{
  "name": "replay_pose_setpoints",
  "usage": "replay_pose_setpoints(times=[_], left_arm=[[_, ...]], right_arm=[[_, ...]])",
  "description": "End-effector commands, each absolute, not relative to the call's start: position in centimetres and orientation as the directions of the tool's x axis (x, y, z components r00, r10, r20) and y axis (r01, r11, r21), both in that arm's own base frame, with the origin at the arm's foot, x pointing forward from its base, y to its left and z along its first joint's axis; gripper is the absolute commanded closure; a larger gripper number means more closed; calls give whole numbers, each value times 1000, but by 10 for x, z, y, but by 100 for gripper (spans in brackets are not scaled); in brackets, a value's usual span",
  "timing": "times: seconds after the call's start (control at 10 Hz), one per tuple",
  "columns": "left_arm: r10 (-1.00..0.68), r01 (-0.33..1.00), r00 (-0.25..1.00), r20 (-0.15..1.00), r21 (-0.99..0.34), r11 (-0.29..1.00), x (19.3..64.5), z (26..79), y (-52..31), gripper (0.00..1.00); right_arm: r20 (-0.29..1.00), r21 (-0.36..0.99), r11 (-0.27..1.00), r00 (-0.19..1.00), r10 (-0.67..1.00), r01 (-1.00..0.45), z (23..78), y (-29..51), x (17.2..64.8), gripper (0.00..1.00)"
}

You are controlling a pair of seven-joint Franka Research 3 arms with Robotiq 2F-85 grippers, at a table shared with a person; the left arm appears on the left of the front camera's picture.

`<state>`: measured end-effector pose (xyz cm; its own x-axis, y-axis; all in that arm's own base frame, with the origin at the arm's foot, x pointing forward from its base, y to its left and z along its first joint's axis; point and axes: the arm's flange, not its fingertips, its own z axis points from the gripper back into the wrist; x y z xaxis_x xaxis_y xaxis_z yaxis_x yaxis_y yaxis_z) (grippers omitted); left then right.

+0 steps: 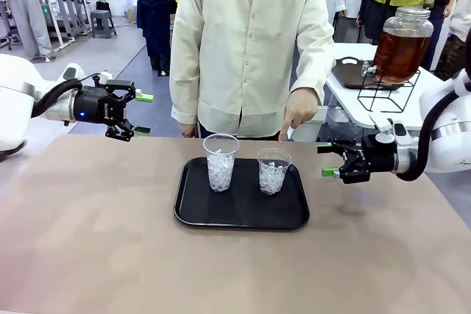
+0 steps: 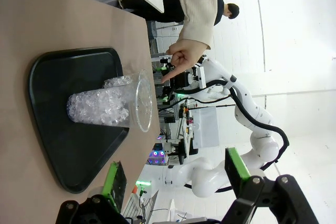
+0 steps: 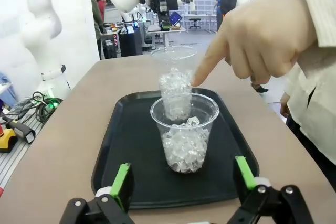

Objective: Pour the drink into the iced cup.
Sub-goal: Pick up the iced cup indicated by the human and present it to them.

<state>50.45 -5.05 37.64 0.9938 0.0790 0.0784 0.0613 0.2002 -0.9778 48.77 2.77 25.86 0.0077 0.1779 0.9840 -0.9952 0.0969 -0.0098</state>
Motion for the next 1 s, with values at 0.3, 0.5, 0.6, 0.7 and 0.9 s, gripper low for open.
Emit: replay_pose_setpoints(times=[0.3,0.5,0.6,0.7,0.9], left_arm=[[80,63,993,81,-977,202,504,378,-50,0],[80,63,993,81,-977,202,504,378,-50,0],[80,63,993,81,-977,202,504,378,-50,0],[80,63,993,81,-977,202,504,378,-50,0],[80,63,993,81,-977,202,504,378,-50,0]], right_arm=[[987,-18,66,-7,160,-998,265,26,488,0],[992,-24,96,-12,128,-995,254,38,492,0],[994,-28,104,-16,111,-994,248,47,495,0],[994,-12,95,-2,107,-995,242,55,497,0],[994,10,75,18,105,-997,232,69,499,0]])
